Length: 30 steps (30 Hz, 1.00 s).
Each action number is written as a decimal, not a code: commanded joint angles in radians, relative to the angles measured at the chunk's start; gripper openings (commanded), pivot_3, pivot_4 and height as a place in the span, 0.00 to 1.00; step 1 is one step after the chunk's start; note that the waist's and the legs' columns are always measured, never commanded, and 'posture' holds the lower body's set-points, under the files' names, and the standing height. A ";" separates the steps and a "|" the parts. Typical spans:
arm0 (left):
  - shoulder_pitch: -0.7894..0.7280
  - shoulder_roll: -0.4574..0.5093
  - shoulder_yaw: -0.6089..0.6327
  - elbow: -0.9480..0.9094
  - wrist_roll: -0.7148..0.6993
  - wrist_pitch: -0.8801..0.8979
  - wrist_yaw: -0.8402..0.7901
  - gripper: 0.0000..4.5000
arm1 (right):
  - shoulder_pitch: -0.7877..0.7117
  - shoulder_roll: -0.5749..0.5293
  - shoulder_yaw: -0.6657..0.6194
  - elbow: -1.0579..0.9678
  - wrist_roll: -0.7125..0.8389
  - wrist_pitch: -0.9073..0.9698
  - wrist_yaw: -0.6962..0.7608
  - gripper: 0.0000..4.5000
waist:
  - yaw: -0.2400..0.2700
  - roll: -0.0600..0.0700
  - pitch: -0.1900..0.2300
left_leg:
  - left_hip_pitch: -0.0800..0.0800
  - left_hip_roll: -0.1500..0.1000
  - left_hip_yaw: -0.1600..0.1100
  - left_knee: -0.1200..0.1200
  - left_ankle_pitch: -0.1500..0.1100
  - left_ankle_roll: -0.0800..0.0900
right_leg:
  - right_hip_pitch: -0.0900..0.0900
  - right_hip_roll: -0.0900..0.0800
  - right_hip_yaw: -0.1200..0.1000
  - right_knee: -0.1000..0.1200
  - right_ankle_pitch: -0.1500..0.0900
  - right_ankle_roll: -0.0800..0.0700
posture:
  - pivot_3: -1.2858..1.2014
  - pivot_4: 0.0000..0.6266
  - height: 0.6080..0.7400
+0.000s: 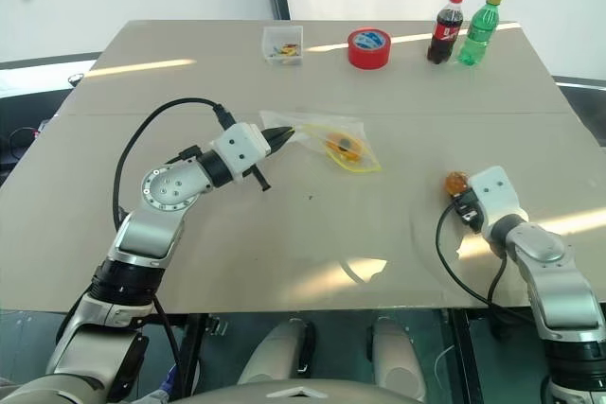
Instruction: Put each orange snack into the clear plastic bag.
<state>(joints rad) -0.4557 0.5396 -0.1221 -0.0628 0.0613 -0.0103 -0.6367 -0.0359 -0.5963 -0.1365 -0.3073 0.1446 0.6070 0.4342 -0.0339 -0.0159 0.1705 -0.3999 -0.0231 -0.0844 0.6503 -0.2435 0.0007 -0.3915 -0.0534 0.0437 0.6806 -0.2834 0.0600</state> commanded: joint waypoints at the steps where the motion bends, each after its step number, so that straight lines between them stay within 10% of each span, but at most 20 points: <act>1: -0.013 0.008 0.017 -0.008 0.002 -0.019 0.004 0.00 | -0.016 -0.002 -0.027 -0.048 0.013 -0.037 0.010 0.05 | 0.000 0.000 0.000 | 0.000 0.000 0.000 0.000 0.000 0.000 | 0.000 0.000 0.000 0.000 0.000 0.000 | 0.52 0.24 1.00; 10: 0.028 0.027 0.007 -0.028 0.040 -0.078 0.016 0.00 | -0.208 0.132 0.166 -0.220 0.138 0.045 0.060 0.02 | -0.007 0.000 0.000 | 0.001 0.001 0.000 0.000 0.000 0.000 | 0.000 0.001 0.000 0.001 0.000 0.000 | 0.52 0.24 1.00; 30: 0.137 0.091 -0.019 -0.124 0.074 -0.225 -0.037 0.00 | -0.477 0.259 0.418 0.068 -0.015 0.063 0.025 0.02 | -0.002 0.000 0.000 | -0.001 0.000 -0.002 0.001 0.000 0.000 | -0.001 0.000 -0.002 0.000 0.000 0.000 | 0.52 0.24 1.00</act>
<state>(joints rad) -0.3223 0.6178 -0.1340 -0.1378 0.1318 -0.1802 -0.6604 -0.4889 -0.3455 0.2711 -0.2393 0.1524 0.6994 0.4681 -0.0355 -0.0160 0.1705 -0.4006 -0.0232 -0.0860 0.6509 -0.2434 0.0006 -0.3923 -0.0537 0.0421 0.6807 -0.2833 0.0599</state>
